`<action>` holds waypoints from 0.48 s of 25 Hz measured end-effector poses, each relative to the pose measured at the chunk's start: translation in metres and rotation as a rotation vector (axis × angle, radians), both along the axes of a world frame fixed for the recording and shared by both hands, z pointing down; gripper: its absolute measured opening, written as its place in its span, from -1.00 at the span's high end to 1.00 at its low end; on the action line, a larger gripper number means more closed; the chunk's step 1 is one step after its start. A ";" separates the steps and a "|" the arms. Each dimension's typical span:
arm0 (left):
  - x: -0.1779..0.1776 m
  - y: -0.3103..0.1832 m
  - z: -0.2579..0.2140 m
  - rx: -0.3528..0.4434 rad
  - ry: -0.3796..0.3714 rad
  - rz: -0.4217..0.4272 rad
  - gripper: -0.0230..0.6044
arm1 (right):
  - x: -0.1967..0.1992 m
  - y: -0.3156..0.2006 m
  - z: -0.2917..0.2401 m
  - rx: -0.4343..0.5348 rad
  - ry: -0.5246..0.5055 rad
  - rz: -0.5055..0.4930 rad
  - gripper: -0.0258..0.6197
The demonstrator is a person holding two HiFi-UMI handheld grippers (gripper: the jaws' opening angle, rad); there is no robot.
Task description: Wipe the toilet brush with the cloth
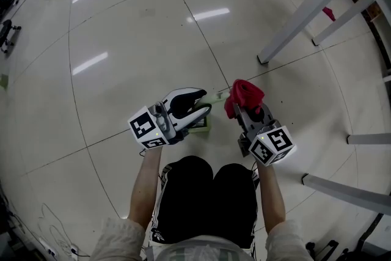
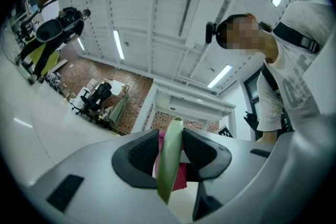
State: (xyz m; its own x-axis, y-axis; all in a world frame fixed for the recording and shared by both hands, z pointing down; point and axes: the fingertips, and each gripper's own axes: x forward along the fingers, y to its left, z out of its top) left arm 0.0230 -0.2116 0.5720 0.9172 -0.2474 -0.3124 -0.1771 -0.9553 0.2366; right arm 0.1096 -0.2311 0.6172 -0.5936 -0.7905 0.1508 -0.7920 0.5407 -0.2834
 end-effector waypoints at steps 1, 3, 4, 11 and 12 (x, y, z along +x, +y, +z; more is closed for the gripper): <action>-0.002 0.000 -0.004 0.003 -0.004 -0.010 0.53 | -0.002 -0.001 -0.002 -0.001 0.001 -0.001 0.82; -0.006 0.002 -0.011 0.000 0.015 -0.023 0.53 | -0.004 -0.002 -0.002 -0.004 -0.006 0.004 0.83; -0.008 0.003 -0.015 -0.003 0.030 -0.025 0.53 | -0.005 -0.003 -0.002 -0.004 -0.015 0.007 0.82; -0.022 -0.006 -0.036 0.001 0.052 -0.120 0.52 | -0.014 -0.011 -0.008 0.003 -0.048 0.011 0.82; -0.032 -0.015 -0.035 -0.023 0.057 -0.189 0.53 | -0.013 -0.011 -0.008 0.000 -0.052 0.021 0.82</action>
